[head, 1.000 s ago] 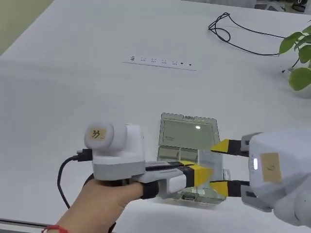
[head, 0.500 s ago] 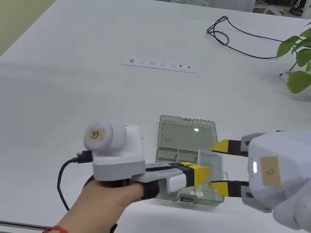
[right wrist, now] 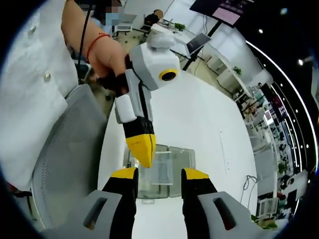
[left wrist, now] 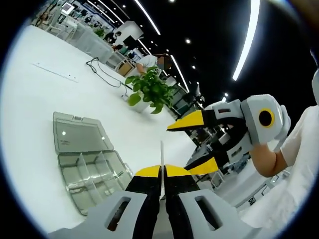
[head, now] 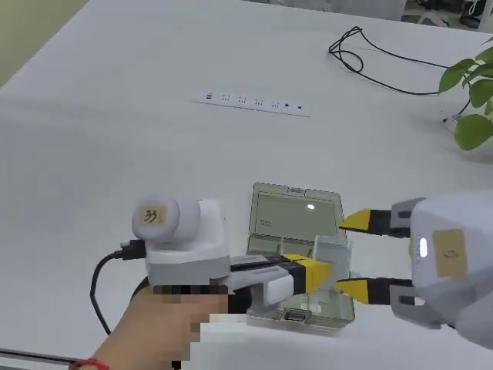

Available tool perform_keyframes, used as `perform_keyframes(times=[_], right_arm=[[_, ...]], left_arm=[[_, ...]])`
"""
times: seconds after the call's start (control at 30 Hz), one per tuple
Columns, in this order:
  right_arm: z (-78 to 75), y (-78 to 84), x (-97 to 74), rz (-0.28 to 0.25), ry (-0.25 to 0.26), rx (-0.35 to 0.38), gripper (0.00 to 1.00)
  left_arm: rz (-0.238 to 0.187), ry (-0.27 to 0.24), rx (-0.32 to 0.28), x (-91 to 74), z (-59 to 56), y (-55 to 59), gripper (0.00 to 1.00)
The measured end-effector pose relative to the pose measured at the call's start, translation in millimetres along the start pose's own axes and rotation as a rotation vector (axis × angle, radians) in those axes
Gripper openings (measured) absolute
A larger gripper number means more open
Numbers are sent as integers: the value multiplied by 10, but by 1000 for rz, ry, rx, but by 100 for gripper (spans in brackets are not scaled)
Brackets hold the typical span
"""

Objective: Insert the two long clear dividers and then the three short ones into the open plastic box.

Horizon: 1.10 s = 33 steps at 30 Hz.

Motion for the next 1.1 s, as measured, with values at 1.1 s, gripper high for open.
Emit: perform_keyframes(times=[1.1], right_arm=[[-162,-10,-125,-154,-391,209,27]], left_arm=[[221,155,530,-60,-294,5,0]])
Point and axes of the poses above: the centre of the closed fingertips' face, and the gripper's own axes: x roughly forward along the fingers, z roughly to its left, y roughly out of its underside, the point moved 9 cm from there along -x, roughly backward along the fingers, and after that the axes turned 9 degrees about y, right-handed, at the moved point
